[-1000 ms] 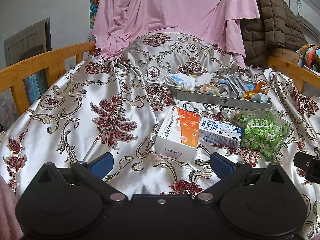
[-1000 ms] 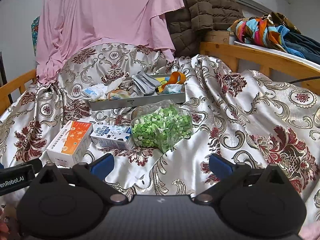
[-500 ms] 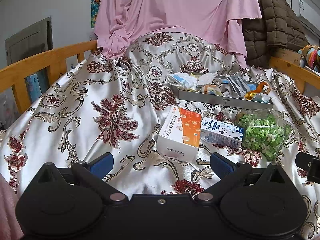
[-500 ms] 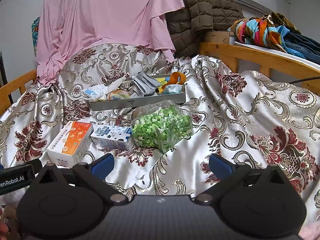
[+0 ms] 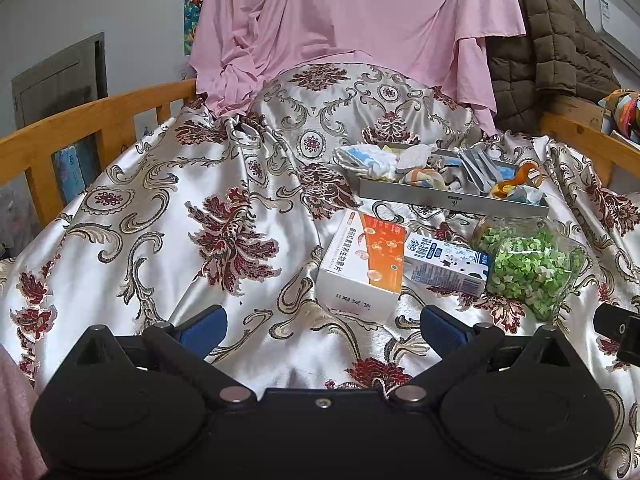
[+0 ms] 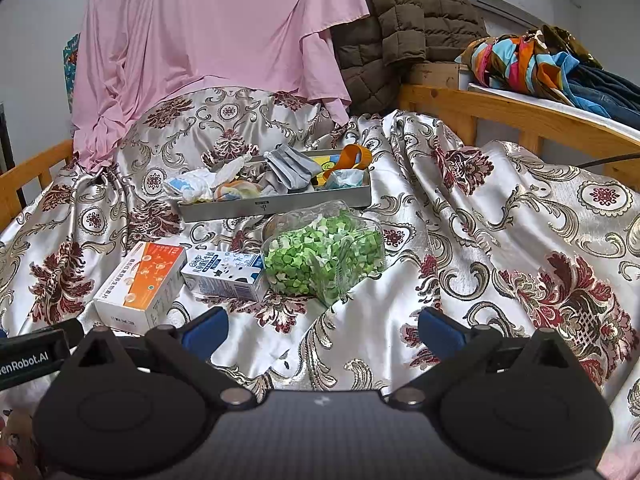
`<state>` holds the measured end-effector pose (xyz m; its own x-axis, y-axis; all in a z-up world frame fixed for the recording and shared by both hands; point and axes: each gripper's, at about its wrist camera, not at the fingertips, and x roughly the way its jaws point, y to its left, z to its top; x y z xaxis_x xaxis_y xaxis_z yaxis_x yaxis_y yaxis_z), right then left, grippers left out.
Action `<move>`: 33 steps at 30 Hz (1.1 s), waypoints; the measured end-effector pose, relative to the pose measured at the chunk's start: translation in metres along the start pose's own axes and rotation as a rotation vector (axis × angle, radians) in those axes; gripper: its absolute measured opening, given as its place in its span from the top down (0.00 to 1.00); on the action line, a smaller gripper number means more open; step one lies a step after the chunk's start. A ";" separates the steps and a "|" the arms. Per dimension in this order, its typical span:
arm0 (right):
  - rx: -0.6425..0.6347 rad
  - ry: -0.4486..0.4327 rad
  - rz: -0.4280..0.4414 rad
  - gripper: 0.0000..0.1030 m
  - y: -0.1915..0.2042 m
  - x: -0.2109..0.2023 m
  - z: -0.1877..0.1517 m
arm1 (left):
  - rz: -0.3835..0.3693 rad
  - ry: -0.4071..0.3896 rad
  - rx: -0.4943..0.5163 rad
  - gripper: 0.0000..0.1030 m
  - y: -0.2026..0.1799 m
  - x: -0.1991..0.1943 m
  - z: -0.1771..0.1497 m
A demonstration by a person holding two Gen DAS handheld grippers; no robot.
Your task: Organize soft objects
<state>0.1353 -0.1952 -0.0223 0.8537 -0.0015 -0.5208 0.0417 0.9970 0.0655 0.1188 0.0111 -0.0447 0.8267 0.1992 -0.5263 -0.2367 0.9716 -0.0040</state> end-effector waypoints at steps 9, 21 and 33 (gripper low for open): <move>0.000 -0.001 0.000 0.00 0.000 0.000 0.000 | 0.001 0.000 0.000 0.01 -0.001 0.000 0.001; 0.000 -0.001 0.000 0.00 0.000 0.000 0.000 | 0.009 -0.001 0.001 0.01 0.000 0.001 -0.001; -0.001 -0.002 0.000 0.00 0.000 0.000 -0.001 | 0.047 0.021 0.015 0.01 -0.005 -0.004 0.002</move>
<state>0.1350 -0.1954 -0.0228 0.8547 -0.0017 -0.5191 0.0415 0.9970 0.0649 0.1177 0.0059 -0.0412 0.8039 0.2423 -0.5432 -0.2676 0.9630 0.0335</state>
